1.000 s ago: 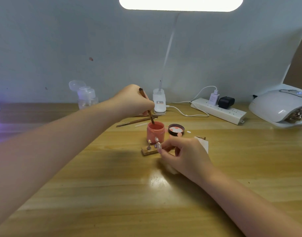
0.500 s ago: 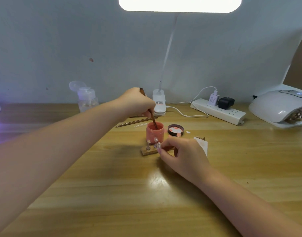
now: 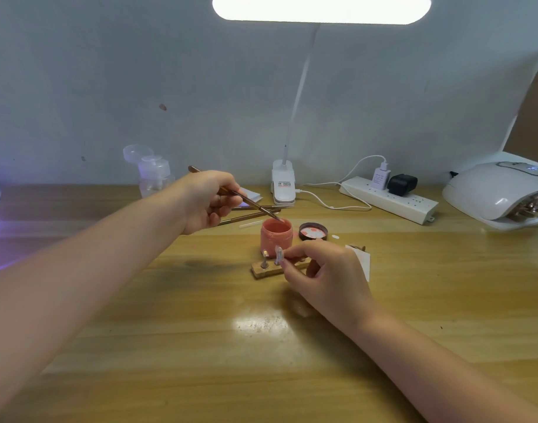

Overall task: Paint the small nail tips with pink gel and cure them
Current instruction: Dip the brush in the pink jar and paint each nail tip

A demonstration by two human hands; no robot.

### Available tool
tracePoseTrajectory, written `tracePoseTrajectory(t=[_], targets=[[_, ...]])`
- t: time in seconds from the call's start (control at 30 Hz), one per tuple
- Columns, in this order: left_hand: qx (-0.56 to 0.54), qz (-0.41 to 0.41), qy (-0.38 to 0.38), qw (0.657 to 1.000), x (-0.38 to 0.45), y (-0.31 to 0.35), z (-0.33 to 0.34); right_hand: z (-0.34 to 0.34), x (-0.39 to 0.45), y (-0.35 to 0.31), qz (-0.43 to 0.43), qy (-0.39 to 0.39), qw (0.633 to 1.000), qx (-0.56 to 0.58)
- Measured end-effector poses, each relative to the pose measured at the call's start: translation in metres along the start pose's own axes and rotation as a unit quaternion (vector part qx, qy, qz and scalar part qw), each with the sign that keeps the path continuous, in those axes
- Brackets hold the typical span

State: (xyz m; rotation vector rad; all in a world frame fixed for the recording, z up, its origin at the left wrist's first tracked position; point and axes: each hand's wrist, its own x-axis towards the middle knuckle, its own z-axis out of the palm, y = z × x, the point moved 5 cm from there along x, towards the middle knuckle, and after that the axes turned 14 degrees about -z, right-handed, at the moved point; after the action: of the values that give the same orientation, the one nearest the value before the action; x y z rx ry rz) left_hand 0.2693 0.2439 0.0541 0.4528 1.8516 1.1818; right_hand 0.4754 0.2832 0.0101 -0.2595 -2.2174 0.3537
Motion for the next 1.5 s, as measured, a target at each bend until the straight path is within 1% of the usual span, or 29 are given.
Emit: tracePoseTrajectory(t=[0.1,0.2,0.27,0.4,0.5,0.6,0.67,0.77,0.93,1.13,1.23,1.33,1.4,1.5], targets=[[0.05,0.028,0.037,0.998,0.0,0.007,0.0,0.0,0.0,0.001,0.003,0.005,1.0,0.003],[0.128,0.075,0.087,0.985,-0.003,0.021,0.009,0.0,0.0,0.001,0.003,0.004,1.0,0.001],[0.171,0.095,0.101,0.976,-0.006,0.028,0.019,0.001,0.0,0.001,0.005,0.004,1.0,0.002],[0.235,0.118,0.099,0.96,-0.008,0.032,0.04,0.001,0.0,0.002,0.006,0.003,1.0,0.0],[0.314,0.131,0.095,0.935,-0.007,0.029,0.05,0.001,0.0,0.004,0.01,0.007,1.0,0.002],[0.328,0.134,0.091,0.931,-0.006,0.029,0.051,0.002,0.0,0.002,0.001,0.001,1.0,-0.002],[0.297,0.121,0.09,0.943,-0.006,0.03,0.045,0.003,0.0,0.002,-0.003,-0.002,1.0,-0.005],[0.221,0.093,0.087,0.967,-0.003,0.031,0.028,0.002,0.0,0.002,-0.005,0.001,1.0,-0.002],[0.092,0.061,0.05,0.993,-0.003,0.022,-0.004,-0.001,0.0,0.002,-0.014,0.029,0.999,0.002],[-0.015,0.006,-0.003,1.0,-0.003,-0.001,-0.017,-0.002,0.0,0.007,0.002,0.047,0.999,0.025],[-0.069,0.004,-0.013,0.998,-0.002,-0.012,-0.019,-0.002,-0.001,0.009,0.01,0.055,0.998,0.038],[-0.139,0.061,-0.011,0.988,-0.004,-0.018,-0.021,-0.005,-0.001,0.009,0.009,0.059,0.998,0.033],[-0.168,0.131,-0.006,0.977,-0.011,-0.021,-0.023,-0.006,0.0,0.007,0.008,0.061,0.998,0.023],[-0.153,0.261,0.013,0.953,-0.029,-0.026,-0.021,-0.007,0.0,0.009,0.017,0.071,0.997,0.019]])
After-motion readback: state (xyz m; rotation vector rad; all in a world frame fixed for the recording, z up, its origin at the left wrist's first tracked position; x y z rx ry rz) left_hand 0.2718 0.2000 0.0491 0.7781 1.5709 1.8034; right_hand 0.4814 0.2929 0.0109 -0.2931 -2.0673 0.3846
